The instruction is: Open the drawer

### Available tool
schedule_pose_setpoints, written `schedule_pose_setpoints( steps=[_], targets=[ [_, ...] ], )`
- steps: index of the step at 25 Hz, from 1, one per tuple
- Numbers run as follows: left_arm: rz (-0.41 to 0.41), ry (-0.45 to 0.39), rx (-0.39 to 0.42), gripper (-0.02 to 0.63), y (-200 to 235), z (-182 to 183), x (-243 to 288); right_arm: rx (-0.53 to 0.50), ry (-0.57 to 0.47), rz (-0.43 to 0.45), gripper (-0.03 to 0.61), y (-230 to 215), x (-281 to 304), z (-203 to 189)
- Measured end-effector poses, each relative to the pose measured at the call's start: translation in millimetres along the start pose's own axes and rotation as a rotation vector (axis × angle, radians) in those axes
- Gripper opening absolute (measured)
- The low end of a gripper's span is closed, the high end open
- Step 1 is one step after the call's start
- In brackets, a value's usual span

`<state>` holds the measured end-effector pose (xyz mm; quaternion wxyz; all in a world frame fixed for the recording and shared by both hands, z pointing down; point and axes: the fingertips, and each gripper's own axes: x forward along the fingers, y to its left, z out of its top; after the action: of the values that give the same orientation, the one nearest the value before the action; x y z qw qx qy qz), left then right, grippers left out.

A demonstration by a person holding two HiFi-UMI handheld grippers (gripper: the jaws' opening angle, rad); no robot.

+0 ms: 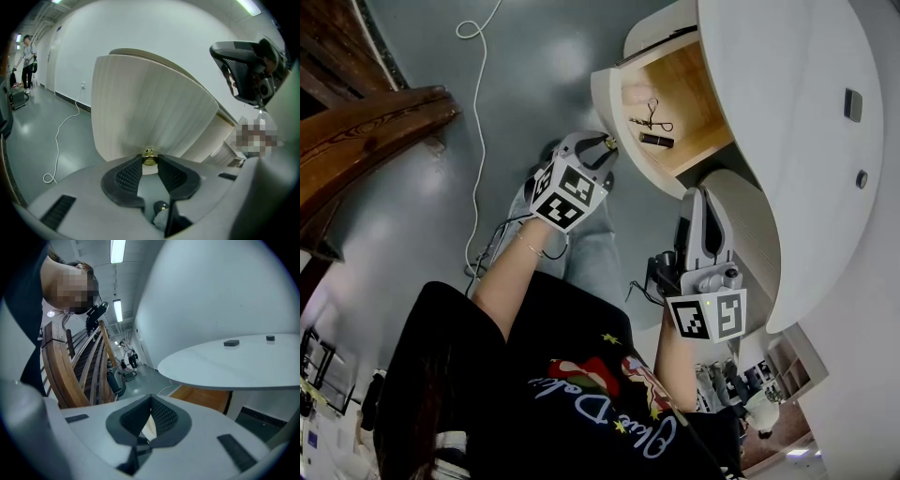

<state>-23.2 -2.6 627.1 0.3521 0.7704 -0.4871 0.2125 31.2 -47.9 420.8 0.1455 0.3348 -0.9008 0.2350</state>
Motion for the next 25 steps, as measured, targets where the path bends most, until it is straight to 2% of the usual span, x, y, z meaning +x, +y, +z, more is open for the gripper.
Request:
schedule_pose_setpoints(
  steps=[25],
  targets=[
    [-0.017,0.017,0.017,0.103,-0.8,-5.0,-5.9,-0.007,0.001,0.008,0.002,0.8,-3.6,2.4]
  ],
)
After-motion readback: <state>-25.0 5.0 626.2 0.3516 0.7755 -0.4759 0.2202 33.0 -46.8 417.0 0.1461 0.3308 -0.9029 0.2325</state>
